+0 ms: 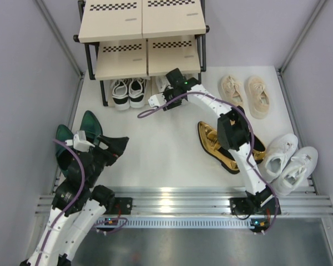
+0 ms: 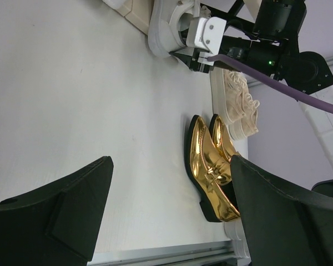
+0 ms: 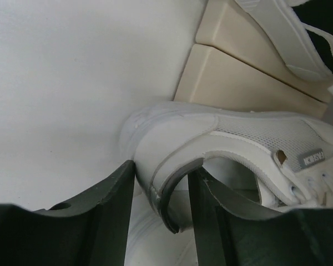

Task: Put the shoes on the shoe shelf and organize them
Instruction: Place the shoe at the shoe shelf.

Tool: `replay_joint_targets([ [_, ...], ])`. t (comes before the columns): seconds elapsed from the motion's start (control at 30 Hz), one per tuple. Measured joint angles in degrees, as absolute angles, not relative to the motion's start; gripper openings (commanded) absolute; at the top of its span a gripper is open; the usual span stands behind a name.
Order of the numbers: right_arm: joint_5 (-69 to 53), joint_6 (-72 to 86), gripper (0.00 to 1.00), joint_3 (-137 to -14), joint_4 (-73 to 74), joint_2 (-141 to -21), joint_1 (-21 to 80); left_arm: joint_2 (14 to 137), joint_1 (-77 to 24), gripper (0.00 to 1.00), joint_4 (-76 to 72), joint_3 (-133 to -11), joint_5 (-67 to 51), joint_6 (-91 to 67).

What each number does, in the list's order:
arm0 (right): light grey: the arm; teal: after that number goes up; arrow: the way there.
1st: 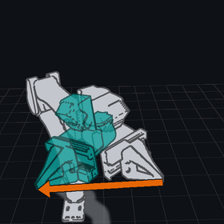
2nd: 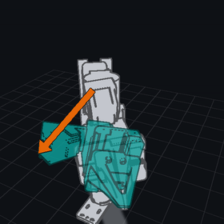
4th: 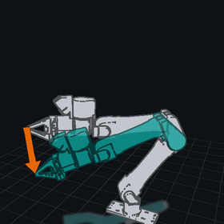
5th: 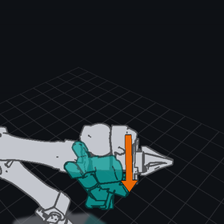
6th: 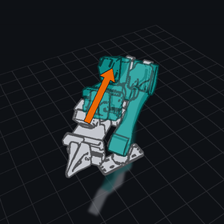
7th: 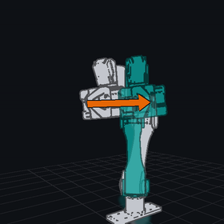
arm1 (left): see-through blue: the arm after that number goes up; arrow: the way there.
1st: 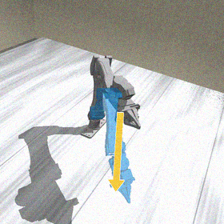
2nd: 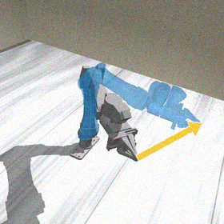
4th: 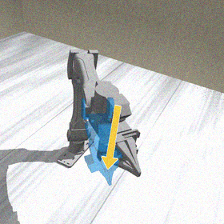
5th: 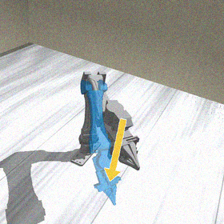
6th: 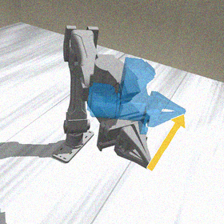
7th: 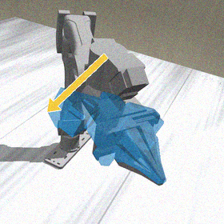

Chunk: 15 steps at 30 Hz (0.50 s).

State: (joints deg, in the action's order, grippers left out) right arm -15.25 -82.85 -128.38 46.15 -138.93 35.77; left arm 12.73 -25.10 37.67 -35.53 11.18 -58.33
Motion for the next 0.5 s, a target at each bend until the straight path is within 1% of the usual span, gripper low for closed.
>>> replay_joint_targets([
  [0.07,-15.2,-82.24,0.47,-128.22,45.01,-138.5,35.66,12.73,-25.1,0.92,37.69,-35.51,11.18,-58.39],
  [0.4,-15.18,-78.85,0.56,-124.6,38.72,-135.59,34.76,12.73,-25.1,0.92,37.74,-35.44,10.94,-58.5],
  [0.5,-15.27,-77.19,0.6,-123.15,37.71,-134.63,34.44,12.73,-25.1,0.92,37.74,-35.44,10.9,-58.61],
])
